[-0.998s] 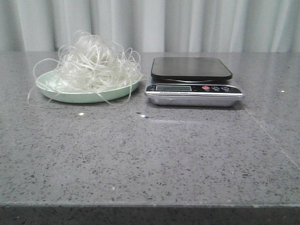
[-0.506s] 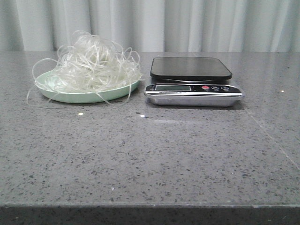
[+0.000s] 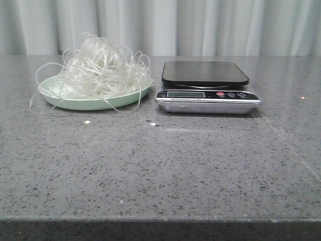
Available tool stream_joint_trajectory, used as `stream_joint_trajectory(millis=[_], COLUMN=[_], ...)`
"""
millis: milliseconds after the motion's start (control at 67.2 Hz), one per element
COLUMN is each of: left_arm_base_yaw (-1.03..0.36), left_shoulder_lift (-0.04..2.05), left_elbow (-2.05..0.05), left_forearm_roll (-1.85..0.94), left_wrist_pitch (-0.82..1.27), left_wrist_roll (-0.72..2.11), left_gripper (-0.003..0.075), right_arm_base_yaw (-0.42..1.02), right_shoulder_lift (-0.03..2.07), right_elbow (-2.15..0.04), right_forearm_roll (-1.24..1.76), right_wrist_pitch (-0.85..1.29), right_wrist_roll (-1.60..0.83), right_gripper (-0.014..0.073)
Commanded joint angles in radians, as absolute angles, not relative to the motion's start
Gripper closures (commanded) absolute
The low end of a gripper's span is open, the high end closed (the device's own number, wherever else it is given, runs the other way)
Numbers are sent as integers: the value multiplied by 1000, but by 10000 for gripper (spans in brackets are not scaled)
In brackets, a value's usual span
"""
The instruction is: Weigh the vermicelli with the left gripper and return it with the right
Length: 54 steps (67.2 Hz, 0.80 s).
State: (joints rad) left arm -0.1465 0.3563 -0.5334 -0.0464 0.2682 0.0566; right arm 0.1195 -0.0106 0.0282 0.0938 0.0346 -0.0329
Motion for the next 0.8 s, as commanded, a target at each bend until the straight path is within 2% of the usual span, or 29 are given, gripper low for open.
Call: stream_joint_trajectory(millis=[0, 74, 194, 238, 268, 342, 566, 789], left_arm_base_yaw=[-144, -144, -144, -144, -144, -144, -172, -356], left_shoulder_lift=[397, 409, 442, 462, 482, 535, 797, 1092], left_elbow=[-572, -587, -624, -646, -660, -716, -915, -1137], left_forearm_roll=[-62, -62, -62, -62, -63, -63, -144, -146], left_wrist_pitch=[180, 182, 212, 223, 239, 308, 480, 569], left_wrist_roll=[49, 49, 49, 49, 49, 49, 56, 82], left_gripper=[580, 534, 336, 219, 169, 94, 90, 90], right_arm_base_yaw=[112, 112, 112, 112, 112, 112, 112, 112], right_shoulder_lift=[-27, -27, -27, -27, -27, -27, -27, -27], right_elbow=[20, 20, 20, 20, 20, 20, 20, 20], right_forearm_roll=[83, 83, 83, 83, 83, 83, 83, 83], right_wrist_pitch=[-40, -40, -40, -40, -40, -40, -40, -40], right_wrist_roll=[-33, -33, -33, -33, -33, -33, -33, -33], right_gripper=[436, 436, 436, 436, 436, 436, 436, 436])
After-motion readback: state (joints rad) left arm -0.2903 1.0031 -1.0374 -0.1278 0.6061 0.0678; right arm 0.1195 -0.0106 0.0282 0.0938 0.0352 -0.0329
